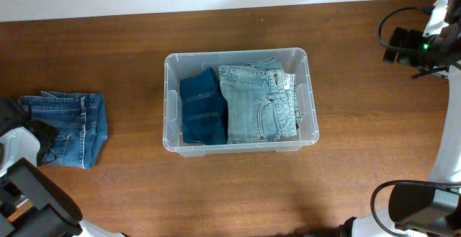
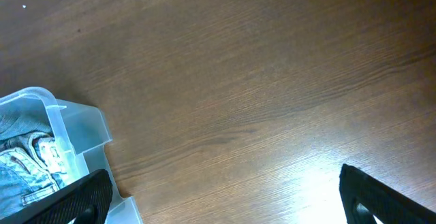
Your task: Pack container
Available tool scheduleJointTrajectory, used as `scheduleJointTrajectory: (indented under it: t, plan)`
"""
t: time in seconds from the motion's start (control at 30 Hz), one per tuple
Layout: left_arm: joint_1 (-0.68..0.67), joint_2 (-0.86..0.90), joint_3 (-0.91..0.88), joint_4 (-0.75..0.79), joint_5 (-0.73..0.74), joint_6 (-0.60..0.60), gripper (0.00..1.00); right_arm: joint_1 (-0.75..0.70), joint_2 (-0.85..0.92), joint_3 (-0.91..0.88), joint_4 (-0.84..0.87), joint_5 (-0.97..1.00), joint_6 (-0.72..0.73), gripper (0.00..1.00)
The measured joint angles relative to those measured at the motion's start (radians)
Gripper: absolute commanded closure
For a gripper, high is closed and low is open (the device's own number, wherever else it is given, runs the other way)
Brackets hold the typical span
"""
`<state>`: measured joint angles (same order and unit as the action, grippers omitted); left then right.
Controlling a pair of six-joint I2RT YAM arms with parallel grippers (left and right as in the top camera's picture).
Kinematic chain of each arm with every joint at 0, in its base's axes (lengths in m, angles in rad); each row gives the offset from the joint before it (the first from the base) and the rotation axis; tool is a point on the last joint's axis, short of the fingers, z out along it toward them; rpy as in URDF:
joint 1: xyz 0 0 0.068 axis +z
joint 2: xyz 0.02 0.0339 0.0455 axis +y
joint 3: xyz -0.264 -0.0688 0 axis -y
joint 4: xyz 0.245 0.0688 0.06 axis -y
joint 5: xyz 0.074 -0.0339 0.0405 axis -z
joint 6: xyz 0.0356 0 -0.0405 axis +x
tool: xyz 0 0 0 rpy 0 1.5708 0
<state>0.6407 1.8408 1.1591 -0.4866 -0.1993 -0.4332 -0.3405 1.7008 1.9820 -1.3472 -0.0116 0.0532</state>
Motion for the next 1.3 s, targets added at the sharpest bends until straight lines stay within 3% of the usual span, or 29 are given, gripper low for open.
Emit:
scheduleJointTrajectory:
  t: [0.3,0.47,0.77,0.93,1.3]
  plan:
    - [-0.001,0.066,0.0,0.072,-0.007,-0.02,1.0,0.0,0.0,0.0,0.0,0.0,-0.001,0.02]
    - [-0.003,0.09,0.001,0.183,-0.011,0.067,1.0,0.0,0.0,0.0,0.0,0.0,0.0,0.02]
    - [-0.057,0.11,0.012,0.243,-0.048,0.253,0.99,0.0,0.0,0.0,0.0,0.0,-0.001,0.01]
    - [-0.128,0.111,0.065,0.182,-0.051,0.335,1.0,0.0,0.0,0.0,0.0,0.0,0.0,0.02]
    - [-0.299,-0.078,0.153,0.117,0.028,0.33,1.0,0.0,0.0,0.0,0.0,0.0,0.0,0.02]
